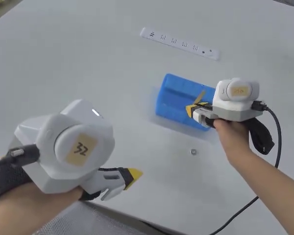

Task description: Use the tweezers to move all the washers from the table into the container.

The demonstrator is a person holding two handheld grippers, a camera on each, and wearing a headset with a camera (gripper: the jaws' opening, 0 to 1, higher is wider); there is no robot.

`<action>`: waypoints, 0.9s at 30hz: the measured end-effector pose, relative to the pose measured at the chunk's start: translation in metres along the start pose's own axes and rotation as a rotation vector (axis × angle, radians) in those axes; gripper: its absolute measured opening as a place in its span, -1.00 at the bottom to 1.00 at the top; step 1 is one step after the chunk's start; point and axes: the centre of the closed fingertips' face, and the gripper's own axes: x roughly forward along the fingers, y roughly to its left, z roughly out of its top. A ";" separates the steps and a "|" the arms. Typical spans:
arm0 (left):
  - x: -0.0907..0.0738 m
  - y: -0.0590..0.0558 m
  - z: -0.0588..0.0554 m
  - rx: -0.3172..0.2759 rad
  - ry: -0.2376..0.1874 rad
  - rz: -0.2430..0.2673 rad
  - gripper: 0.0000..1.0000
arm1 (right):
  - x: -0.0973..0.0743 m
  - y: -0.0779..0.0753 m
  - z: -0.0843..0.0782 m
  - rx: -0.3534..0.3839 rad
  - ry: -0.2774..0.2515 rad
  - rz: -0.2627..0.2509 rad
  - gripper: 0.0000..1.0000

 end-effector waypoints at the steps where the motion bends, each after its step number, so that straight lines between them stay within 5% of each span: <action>1: 0.000 0.000 0.000 0.001 -0.001 -0.001 0.87 | 0.000 0.001 0.000 0.000 0.000 0.002 -0.90; 12: -0.001 0.000 0.001 0.004 -0.007 0.005 0.86 | -0.021 -0.002 0.023 0.008 -0.074 -0.009 -0.90; 19: -0.002 -0.003 0.003 0.006 -0.021 0.002 0.87 | -0.053 0.008 0.038 0.007 -0.144 0.003 -0.90; 27: -0.003 -0.001 0.005 0.005 -0.035 0.008 0.88 | -0.086 0.025 0.032 0.056 -0.186 0.014 -0.90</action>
